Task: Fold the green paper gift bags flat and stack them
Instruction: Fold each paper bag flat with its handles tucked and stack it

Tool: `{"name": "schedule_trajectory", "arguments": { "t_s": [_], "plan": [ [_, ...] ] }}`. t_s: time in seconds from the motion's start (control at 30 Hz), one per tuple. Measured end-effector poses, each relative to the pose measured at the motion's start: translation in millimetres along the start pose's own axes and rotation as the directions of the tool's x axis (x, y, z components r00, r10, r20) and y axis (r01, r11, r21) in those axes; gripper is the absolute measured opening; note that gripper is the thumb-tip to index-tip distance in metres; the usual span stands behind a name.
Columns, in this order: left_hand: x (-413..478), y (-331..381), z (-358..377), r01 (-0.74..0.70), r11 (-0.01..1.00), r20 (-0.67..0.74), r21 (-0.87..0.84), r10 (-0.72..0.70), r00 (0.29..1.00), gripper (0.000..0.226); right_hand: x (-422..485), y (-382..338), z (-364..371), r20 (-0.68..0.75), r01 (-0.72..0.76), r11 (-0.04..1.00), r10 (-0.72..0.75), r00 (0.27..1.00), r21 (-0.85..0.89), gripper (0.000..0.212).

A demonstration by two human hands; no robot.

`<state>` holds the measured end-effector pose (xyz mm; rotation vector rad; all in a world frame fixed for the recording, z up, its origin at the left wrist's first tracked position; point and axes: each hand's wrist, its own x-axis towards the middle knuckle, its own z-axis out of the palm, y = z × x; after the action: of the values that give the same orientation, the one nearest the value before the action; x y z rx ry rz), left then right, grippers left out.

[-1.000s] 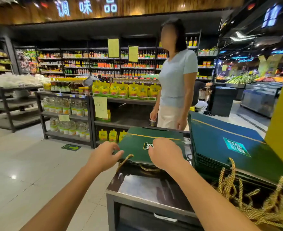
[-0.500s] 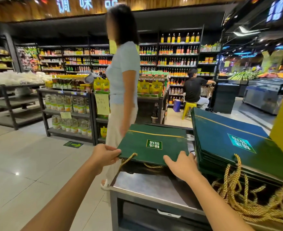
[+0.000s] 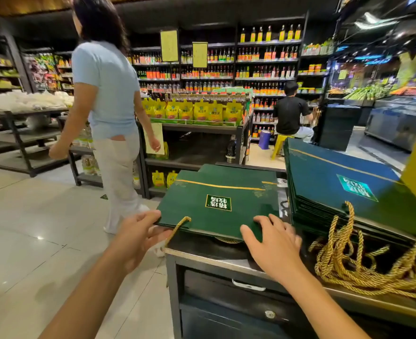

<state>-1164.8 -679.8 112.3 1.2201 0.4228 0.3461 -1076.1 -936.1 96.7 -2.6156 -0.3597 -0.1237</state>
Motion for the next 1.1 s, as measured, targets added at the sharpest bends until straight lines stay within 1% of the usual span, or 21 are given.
{"name": "schedule_trajectory", "arguments": {
  "t_s": [0.1,0.23,0.37,0.5,0.57,0.63,0.7,0.77,0.83,0.93,1.0,1.1],
  "plan": [
    [-13,-6,2,-0.001,1.000,0.012,-0.015,0.002,1.000,0.025,-9,8,-1,-0.027,0.023,1.000,-0.023,0.999,0.004,0.055],
    [-24,-16,8,-0.013,1.000,0.000,-0.018,0.013,1.000,0.025,-15,19,0,-0.037,0.053,0.999,-0.053,0.998,0.001,0.056],
    [-38,-28,19,-0.013,1.000,0.089,0.012,0.012,0.996,0.032,-15,24,0,-0.053,0.060,0.997,-0.058,0.997,0.045,0.055],
    [-50,-38,25,0.039,0.998,0.139,-0.045,-0.032,0.990,0.030,-13,29,1,-0.099,0.073,0.990,-0.061,0.993,0.118,0.052],
    [-54,-45,25,0.050,0.998,0.158,0.029,-0.054,0.986,0.028,-12,32,3,-0.117,0.086,0.987,-0.070,0.991,0.138,0.053],
    [-60,-53,26,0.035,0.985,0.178,0.171,-0.066,0.982,0.027,-11,33,6,-0.134,0.099,0.985,-0.080,0.988,0.142,0.054],
    [-64,-58,28,-0.023,0.938,0.222,0.345,-0.058,0.973,0.023,-10,33,7,-0.153,0.111,0.985,-0.090,0.984,0.135,0.056],
    [-67,-60,32,-0.064,0.889,0.274,0.453,-0.070,0.959,0.020,-10,33,9,-0.163,0.118,0.984,-0.095,0.982,0.135,0.056],
    [-68,-60,36,-0.096,0.856,0.323,0.508,-0.086,0.942,0.019,-11,34,9,-0.169,0.123,0.981,-0.097,0.981,0.151,0.055],
    [-67,-59,43,-0.181,0.791,0.382,0.584,-0.071,0.921,0.017,-11,34,8,-0.179,0.130,0.974,-0.097,0.979,0.183,0.052],
    [-66,-59,48,-0.201,0.775,0.394,0.599,-0.067,0.917,0.015,-13,33,6,-0.180,0.137,0.970,-0.101,0.978,0.200,0.049],
    [-67,-58,56,-0.216,0.762,0.429,0.610,-0.089,0.899,0.016,-15,34,6,-0.192,0.208,0.957,-0.169,0.967,0.203,0.040]
  ]
}}
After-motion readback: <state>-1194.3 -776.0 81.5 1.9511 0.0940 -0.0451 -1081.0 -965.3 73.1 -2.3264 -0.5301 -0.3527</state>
